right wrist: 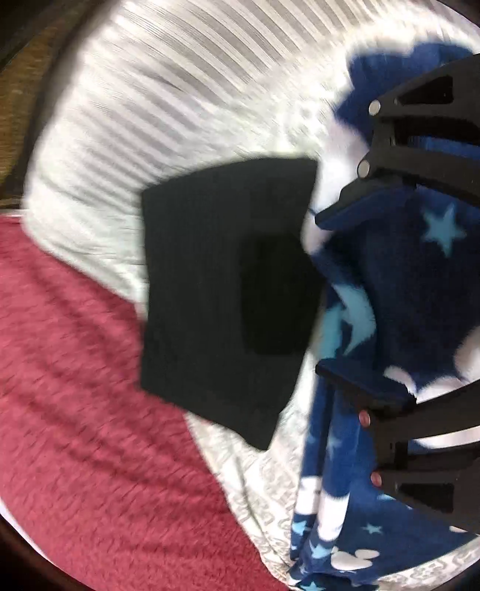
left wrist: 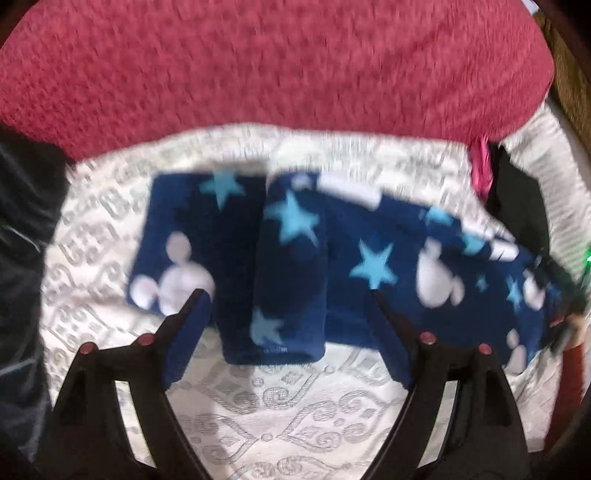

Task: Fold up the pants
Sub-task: 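Open both grippers to release the folded fabric and withdraw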

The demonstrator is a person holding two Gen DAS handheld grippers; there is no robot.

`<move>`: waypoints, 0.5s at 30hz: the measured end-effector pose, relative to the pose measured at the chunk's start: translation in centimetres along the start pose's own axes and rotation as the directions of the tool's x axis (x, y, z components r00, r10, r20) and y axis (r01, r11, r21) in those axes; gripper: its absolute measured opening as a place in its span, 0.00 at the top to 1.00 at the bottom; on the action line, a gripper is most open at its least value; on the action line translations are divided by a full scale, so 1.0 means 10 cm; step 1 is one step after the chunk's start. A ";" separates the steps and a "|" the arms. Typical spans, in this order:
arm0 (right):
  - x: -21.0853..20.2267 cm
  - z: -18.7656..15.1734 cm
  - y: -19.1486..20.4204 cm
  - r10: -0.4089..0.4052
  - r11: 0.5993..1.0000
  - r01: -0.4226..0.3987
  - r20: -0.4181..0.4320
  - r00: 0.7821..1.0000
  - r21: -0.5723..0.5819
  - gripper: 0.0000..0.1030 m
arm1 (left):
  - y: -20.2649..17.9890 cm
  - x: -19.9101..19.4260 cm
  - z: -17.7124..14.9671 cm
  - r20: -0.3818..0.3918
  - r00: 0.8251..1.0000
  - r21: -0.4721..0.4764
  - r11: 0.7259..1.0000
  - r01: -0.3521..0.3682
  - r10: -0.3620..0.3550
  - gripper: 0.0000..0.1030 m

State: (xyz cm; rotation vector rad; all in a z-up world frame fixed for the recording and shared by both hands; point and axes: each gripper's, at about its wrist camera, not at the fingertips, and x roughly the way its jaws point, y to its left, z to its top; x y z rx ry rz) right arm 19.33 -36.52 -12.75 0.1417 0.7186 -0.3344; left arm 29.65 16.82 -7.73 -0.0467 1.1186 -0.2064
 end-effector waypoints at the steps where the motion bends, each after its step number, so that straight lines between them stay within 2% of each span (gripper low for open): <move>1: -0.09 0.02 0.01 -0.010 1.000 0.011 0.012 1.000 -0.015 0.22 | 0.00 0.11 -0.05 -0.013 1.000 -0.007 1.000 0.012 -0.012 0.18; 2: -0.25 0.02 0.03 -0.016 0.999 0.017 0.033 0.999 -0.041 0.21 | 0.02 0.15 -0.08 -0.021 0.999 -0.017 0.999 0.031 -0.031 0.18; 4: -0.45 -0.01 0.01 -0.007 0.997 0.011 0.058 0.998 -0.071 0.20 | 0.00 0.21 -0.11 -0.006 0.998 -0.033 0.997 0.065 -0.065 0.33; 5: -0.58 -0.05 0.00 -0.003 0.996 0.009 0.072 0.997 -0.087 0.19 | -0.02 0.23 -0.11 0.001 0.998 -0.031 0.998 0.058 -0.058 0.70; 6: -0.67 -0.09 -0.02 -0.002 0.995 0.010 0.082 0.997 -0.095 0.19 | -0.04 0.26 -0.08 -0.018 0.999 -0.028 0.999 0.038 -0.039 0.88; 7: -0.75 -0.14 -0.04 -0.004 0.995 0.013 0.093 0.996 -0.098 0.19 | -0.04 0.27 -0.04 -0.027 0.999 -0.026 0.999 0.019 -0.020 0.89; 9: -0.88 -0.26 -0.14 -0.014 0.997 0.023 0.101 0.995 -0.080 0.19 | -0.09 0.20 0.02 0.006 1.000 0.021 0.999 -0.031 0.031 0.89; 12: -0.97 -0.39 -0.30 -0.035 0.999 0.038 0.085 0.996 -0.035 0.19 | -0.06 0.05 0.23 0.042 0.991 0.068 0.989 -0.129 0.127 0.89; 15: -1.01 -0.48 -0.45 -0.088 0.996 0.088 0.071 0.994 0.000 0.19 | 0.07 -0.08 0.53 0.089 0.961 0.071 0.961 -0.268 0.261 0.89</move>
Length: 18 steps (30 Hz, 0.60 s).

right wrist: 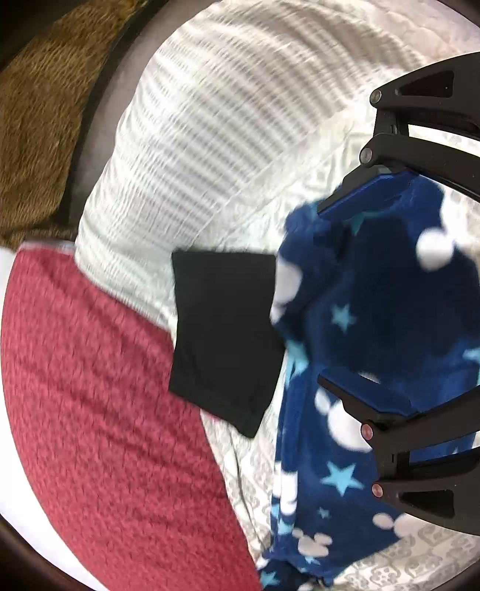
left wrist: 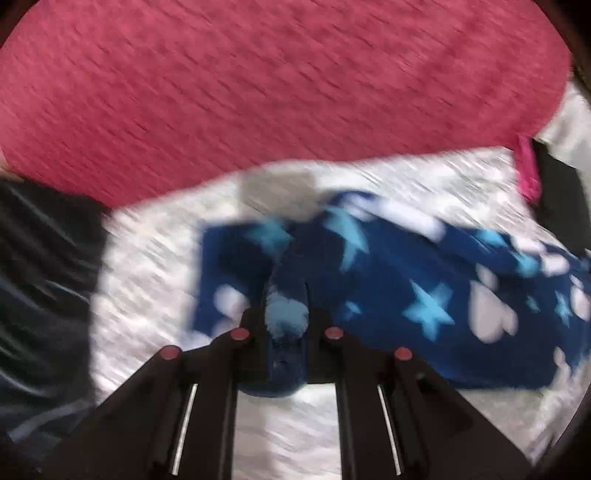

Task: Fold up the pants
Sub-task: 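Open both grippers to release the folded fabric and withdraw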

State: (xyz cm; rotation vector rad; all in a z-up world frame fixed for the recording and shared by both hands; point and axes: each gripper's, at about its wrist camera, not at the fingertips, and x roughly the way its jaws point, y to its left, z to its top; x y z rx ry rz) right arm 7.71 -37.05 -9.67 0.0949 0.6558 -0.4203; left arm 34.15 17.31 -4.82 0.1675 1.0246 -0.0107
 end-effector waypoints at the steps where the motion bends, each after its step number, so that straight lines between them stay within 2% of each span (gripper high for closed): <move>1: 0.00 -0.01 -0.03 -0.011 1.000 0.011 -0.005 1.000 0.006 0.19 | 0.10 0.03 0.14 0.009 0.999 -0.007 0.999 -0.053 0.053 0.88; 4: 0.03 -0.06 -0.14 -0.034 0.998 0.035 -0.032 0.999 0.043 0.19 | 0.37 0.23 0.45 0.014 0.989 -0.072 0.987 -0.147 0.148 0.84; 6: 0.05 -0.08 -0.18 -0.029 0.997 0.032 -0.047 0.998 0.066 0.19 | 0.46 0.43 0.56 0.004 0.974 -0.091 0.970 -0.225 0.227 0.76; 7: 0.07 -0.09 -0.18 -0.024 0.997 0.028 -0.056 0.998 0.072 0.19 | 0.52 0.58 0.61 -0.010 0.948 -0.093 0.944 -0.317 0.317 0.76; 8: 0.08 -0.10 -0.18 -0.021 0.997 0.026 -0.065 0.998 0.073 0.19 | 0.55 0.68 0.63 -0.027 0.929 -0.088 0.925 -0.369 0.368 0.74; 9: 0.09 -0.10 -0.18 -0.022 0.997 0.027 -0.069 0.997 0.070 0.19 | 0.59 0.80 0.62 -0.057 0.914 -0.082 0.910 -0.406 0.402 0.72; 10: 0.09 -0.10 -0.16 -0.026 0.998 0.030 -0.071 0.997 0.060 0.19 | 0.64 0.91 0.60 -0.093 0.907 -0.080 0.905 -0.417 0.410 0.72; 13: 0.08 -0.13 -0.15 -0.050 0.998 0.052 -0.067 0.997 0.024 0.19 | 0.72 1.01 0.43 -0.127 0.924 -0.103 0.921 -0.374 0.361 0.70; 15: 0.08 -0.14 -0.16 -0.054 0.998 0.055 -0.066 0.996 0.023 0.19 | 0.73 0.96 0.27 -0.115 0.942 -0.111 0.938 -0.328 0.316 0.52; 18: 0.08 -0.21 -0.22 -0.045 0.998 0.048 -0.082 0.996 0.032 0.19 | 0.60 0.75 -0.02 -0.067 0.970 -0.124 0.963 -0.241 0.234 0.48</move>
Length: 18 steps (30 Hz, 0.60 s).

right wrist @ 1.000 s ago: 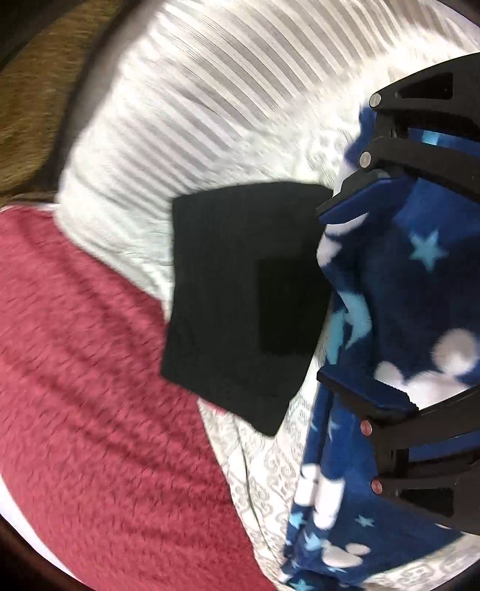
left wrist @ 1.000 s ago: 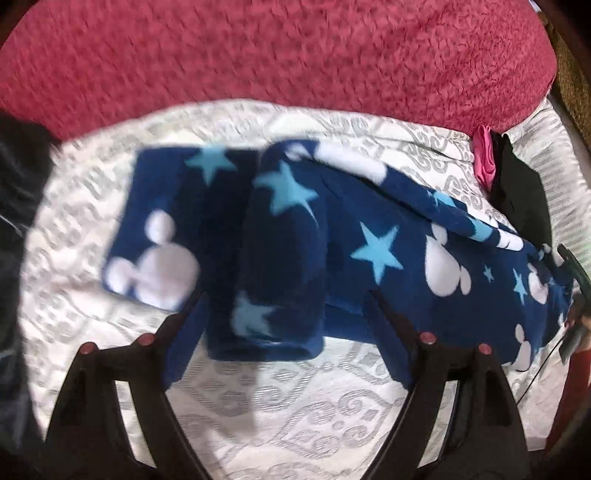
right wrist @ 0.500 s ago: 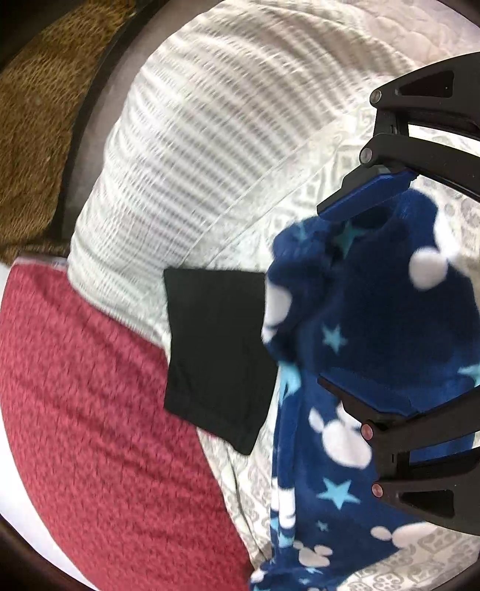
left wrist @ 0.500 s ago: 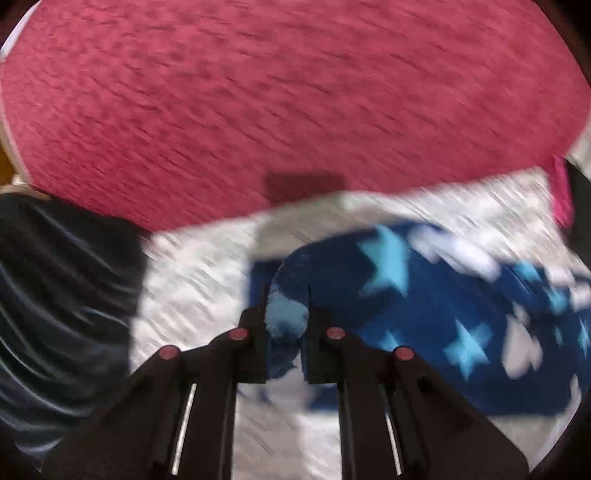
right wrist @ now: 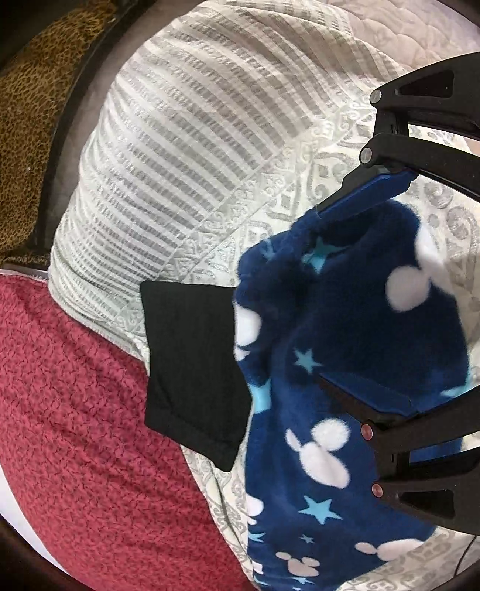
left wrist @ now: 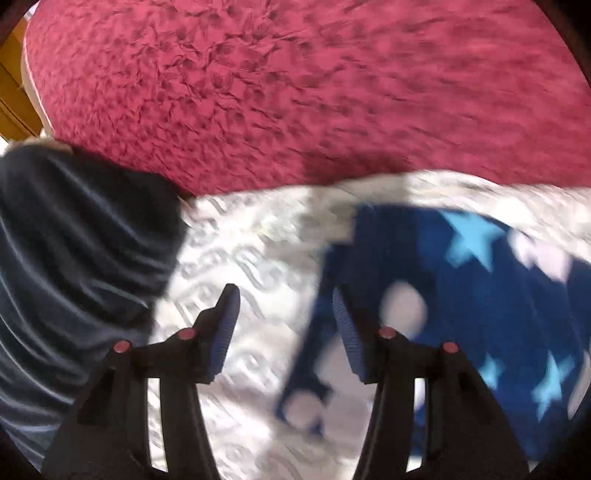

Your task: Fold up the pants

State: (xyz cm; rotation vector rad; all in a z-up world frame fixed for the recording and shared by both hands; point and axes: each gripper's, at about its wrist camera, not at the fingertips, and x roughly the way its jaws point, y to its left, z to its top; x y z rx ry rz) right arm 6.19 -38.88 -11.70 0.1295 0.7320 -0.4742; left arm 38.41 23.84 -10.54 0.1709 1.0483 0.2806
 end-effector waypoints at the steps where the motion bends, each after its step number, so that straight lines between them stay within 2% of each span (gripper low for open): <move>1: 0.00 -0.02 -0.03 0.001 1.000 -0.001 -0.009 1.000 0.003 0.19 | -0.05 -0.10 -0.11 0.010 0.999 0.021 0.999 0.045 -0.045 0.48; 4: -0.03 -0.10 -0.22 0.004 0.999 -0.003 -0.023 1.000 0.032 0.19 | -0.42 -0.54 -0.49 0.062 0.987 0.154 0.978 0.140 -0.151 0.48; 5: -0.05 -0.13 -0.32 0.002 0.998 -0.001 -0.024 1.000 0.057 0.19 | -0.55 -0.68 -0.59 0.071 0.978 0.193 0.965 0.180 -0.197 0.48; 6: -0.06 -0.16 -0.42 0.000 0.997 0.002 -0.025 1.000 0.079 0.19 | -0.73 -0.86 -0.74 0.073 0.959 0.243 0.937 0.250 -0.274 0.47; 7: -0.09 -0.18 -0.52 -0.002 0.995 0.004 -0.026 1.000 0.104 0.19 | -0.90 -0.99 -0.85 0.059 0.937 0.291 0.904 0.313 -0.343 0.47; 8: -0.11 -0.22 -0.63 0.001 0.991 0.003 -0.027 1.000 0.133 0.19 | -1.10 -1.15 -1.01 0.028 0.903 0.351 0.850 0.393 -0.429 0.47; 9: -0.12 -0.25 -0.72 0.006 0.987 -0.002 -0.028 1.000 0.159 0.19 | -1.31 -1.31 -1.19 -0.009 0.861 0.403 0.786 0.468 -0.508 0.47; 11: -0.14 -0.31 -0.89 0.034 0.977 -0.027 -0.027 0.999 0.211 0.19 | -1.68 -1.52 -1.50 -0.092 0.795 0.461 0.682 0.568 -0.600 0.45; 13: -0.13 -0.34 -0.95 0.056 0.973 -0.050 -0.023 0.998 0.223 0.19 | -2.02 -1.65 -1.81 -0.174 0.751 0.495 0.602 0.626 -0.637 0.45; 15: -0.09 -0.31 -0.95 0.086 0.977 -0.081 -0.017 0.996 0.200 0.19 | -2.27 -1.71 -2.05 -0.237 0.712 0.511 0.539 0.670 -0.661 0.45; 16: -0.03 -0.27 -0.93 0.119 0.977 -0.114 -0.021 0.993 0.178 0.19 | -2.37 -1.76 -2.12 -0.258 0.696 0.510 0.517 0.687 -0.670 0.45; 17: 0.02 -0.24 -0.91 0.144 0.977 -0.137 -0.032 0.989 0.165 0.19 | -2.47 -1.78 -2.19 -0.275 0.680 0.505 0.500 0.704 -0.680 0.45; 18: 0.09 -0.20 -0.89 0.169 0.975 -0.160 -0.047 0.984 0.157 0.19 | -2.54 -1.88 -2.21 -0.282 0.675 0.499 0.497 0.710 -0.682 0.45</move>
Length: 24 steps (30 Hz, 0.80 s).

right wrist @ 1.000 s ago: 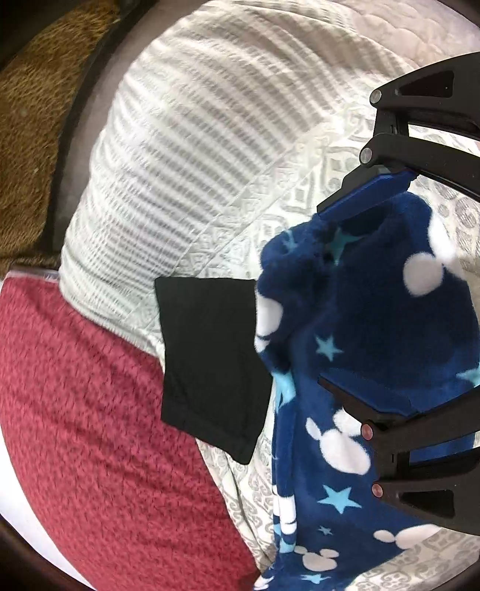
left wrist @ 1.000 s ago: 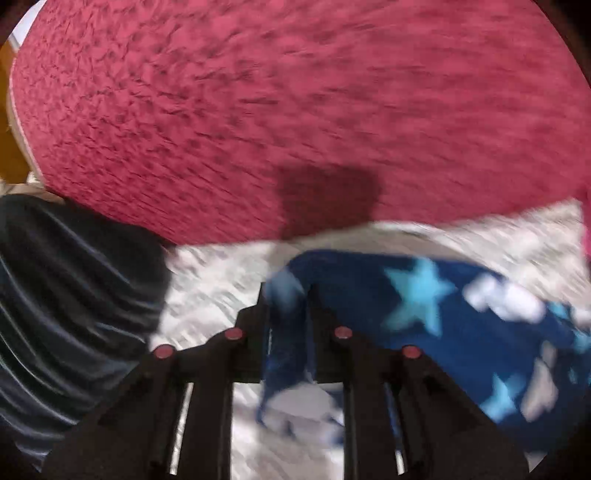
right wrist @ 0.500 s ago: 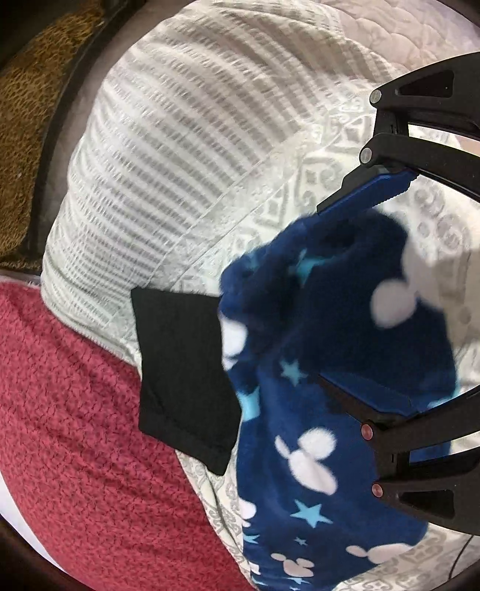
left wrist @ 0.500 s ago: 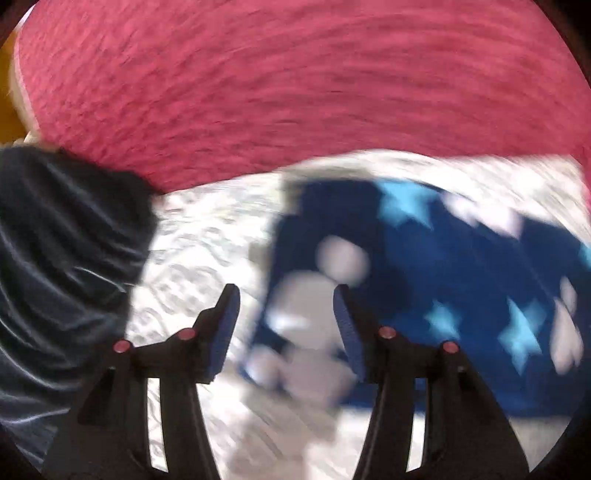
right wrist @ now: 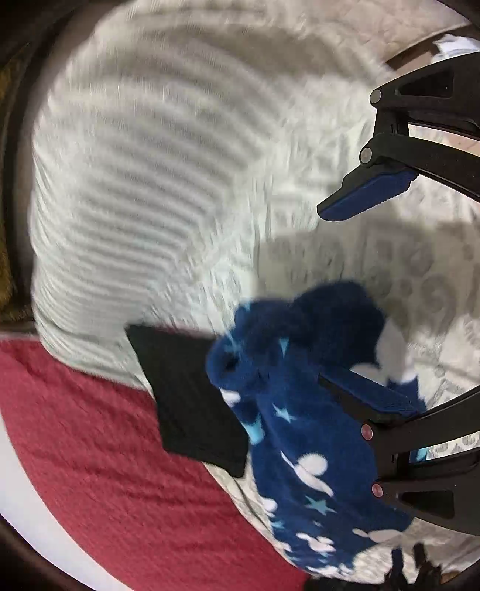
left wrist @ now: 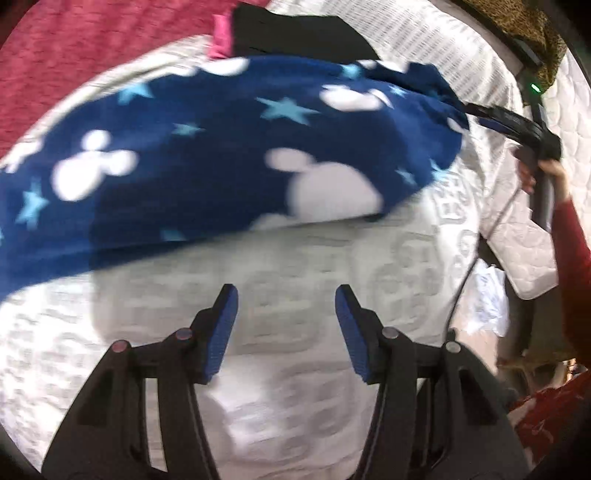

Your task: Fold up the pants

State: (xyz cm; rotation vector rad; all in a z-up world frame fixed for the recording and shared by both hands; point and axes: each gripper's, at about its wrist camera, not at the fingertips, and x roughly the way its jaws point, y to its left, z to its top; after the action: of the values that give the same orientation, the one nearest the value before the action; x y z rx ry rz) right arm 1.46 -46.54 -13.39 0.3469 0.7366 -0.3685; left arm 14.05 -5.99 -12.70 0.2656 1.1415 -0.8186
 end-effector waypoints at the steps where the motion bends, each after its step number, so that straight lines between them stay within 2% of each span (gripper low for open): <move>1: 0.08 0.04 0.02 0.019 1.000 -0.019 -0.018 1.000 -0.005 0.19 | -0.05 0.06 0.04 -0.002 1.000 -0.004 1.000 0.006 -0.006 0.45; 4: 0.35 0.14 0.06 0.061 0.998 -0.060 -0.070 0.996 0.017 0.19 | -0.13 0.14 0.23 0.002 1.000 -0.001 1.000 0.026 -0.026 0.44; 5: 0.44 0.17 0.05 0.069 0.997 -0.066 -0.089 0.994 0.038 0.24 | -0.15 0.19 0.29 -0.010 0.999 0.001 0.999 0.036 -0.036 0.41; 6: 0.48 0.19 0.03 0.071 0.996 -0.065 -0.096 0.993 0.060 0.37 | -0.19 0.24 0.32 -0.024 0.999 0.002 0.999 0.038 -0.038 0.40; 7: 0.51 0.22 0.00 0.091 0.992 -0.082 -0.090 0.992 0.092 0.88 | -0.22 0.31 0.40 -0.041 0.999 0.004 0.999 0.032 -0.032 0.40; 9: 0.48 0.29 -0.14 0.145 0.972 -0.130 -0.064 0.987 0.194 0.88 | -0.36 0.39 0.47 -0.052 0.998 0.018 1.000 0.021 -0.020 0.40; 12: 0.37 0.40 -0.29 0.203 0.946 -0.193 -0.011 0.979 0.261 0.88 | -0.49 0.34 0.70 0.009 1.000 0.060 0.998 -0.009 0.009 0.40; 15: 0.43 0.42 -0.29 0.153 0.963 -0.134 -0.065 0.986 0.232 0.87 | -0.53 0.26 0.88 0.066 0.998 0.074 0.997 -0.012 0.007 0.40; 18: 0.56 0.35 -0.24 0.101 0.980 -0.073 -0.150 0.983 0.183 0.79 | -0.53 0.30 0.97 0.077 0.997 0.065 0.998 0.016 -0.021 0.35; 19: 0.56 0.32 -0.24 0.101 0.982 -0.074 -0.150 0.984 0.173 0.73 | -0.54 0.35 0.98 0.066 0.998 0.066 0.998 0.019 -0.023 0.34; 21: 0.51 0.28 -0.25 0.092 0.985 -0.070 -0.135 0.987 0.158 0.56 | -0.58 0.45 0.98 0.044 0.999 0.077 0.997 0.010 -0.013 0.34; 22: 0.48 0.25 -0.27 0.086 0.986 -0.065 -0.133 0.987 0.153 0.42 | -0.60 0.52 0.97 0.032 0.999 0.083 0.997 0.002 -0.005 0.34; 23: 0.43 0.21 -0.29 0.083 0.987 -0.063 -0.130 0.988 0.151 0.39 | -0.63 0.58 0.99 0.026 1.000 0.085 0.996 0.001 -0.004 0.34; 24: 0.38 0.18 -0.31 0.085 0.987 -0.066 -0.123 0.989 0.149 0.38 | -0.67 0.62 1.00 0.024 1.000 0.085 0.996 0.007 -0.009 0.41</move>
State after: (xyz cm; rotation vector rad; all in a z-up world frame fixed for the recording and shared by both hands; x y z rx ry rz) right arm 3.72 -50.78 -15.40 0.5381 0.8232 -0.3304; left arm 17.43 -19.06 -12.58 0.3210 1.0867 -0.8771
